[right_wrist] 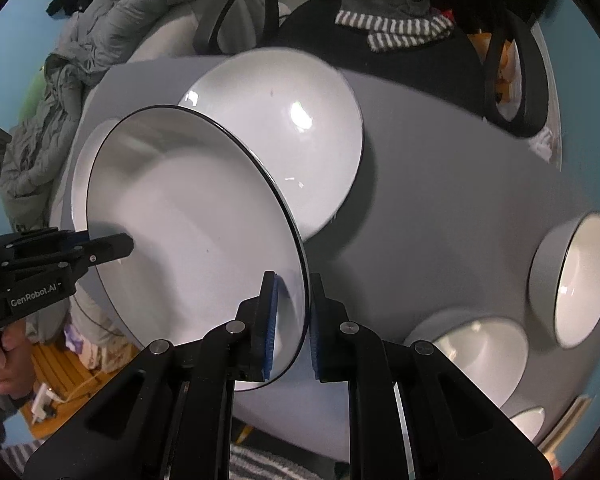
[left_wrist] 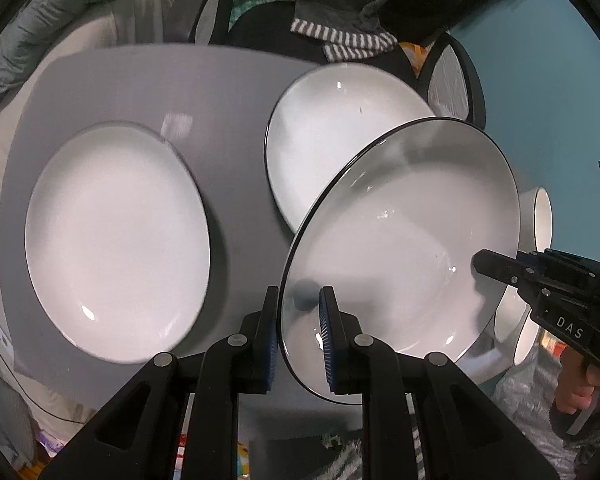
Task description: Organize plates and bowls
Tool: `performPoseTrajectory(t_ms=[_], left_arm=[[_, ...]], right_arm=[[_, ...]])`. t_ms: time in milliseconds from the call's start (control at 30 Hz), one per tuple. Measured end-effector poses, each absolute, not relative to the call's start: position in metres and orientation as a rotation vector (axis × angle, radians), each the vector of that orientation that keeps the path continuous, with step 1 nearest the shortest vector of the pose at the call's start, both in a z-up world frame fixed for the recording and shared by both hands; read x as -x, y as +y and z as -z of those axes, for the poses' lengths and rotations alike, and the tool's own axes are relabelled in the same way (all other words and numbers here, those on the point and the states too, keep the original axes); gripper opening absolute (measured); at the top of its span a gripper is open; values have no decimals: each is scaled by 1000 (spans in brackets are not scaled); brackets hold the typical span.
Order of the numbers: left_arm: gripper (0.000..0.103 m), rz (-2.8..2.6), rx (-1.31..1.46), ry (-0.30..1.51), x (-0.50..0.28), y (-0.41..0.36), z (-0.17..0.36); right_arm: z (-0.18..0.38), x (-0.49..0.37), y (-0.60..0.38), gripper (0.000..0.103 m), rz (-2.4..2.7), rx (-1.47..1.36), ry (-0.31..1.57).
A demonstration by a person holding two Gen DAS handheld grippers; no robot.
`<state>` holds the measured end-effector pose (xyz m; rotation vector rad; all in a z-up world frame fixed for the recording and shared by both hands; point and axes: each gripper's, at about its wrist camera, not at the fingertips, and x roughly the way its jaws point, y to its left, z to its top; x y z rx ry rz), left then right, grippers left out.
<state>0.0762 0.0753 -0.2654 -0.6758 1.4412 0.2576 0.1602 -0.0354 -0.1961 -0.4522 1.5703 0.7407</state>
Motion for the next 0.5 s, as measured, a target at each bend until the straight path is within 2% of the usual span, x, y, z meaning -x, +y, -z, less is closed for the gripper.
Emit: performPoseTrajectory(t_ms=[500], left_arm=[[20,-334,690,1447,-125,101,282]], right_arm=[[211,-214,4,14,-746,502,1558]])
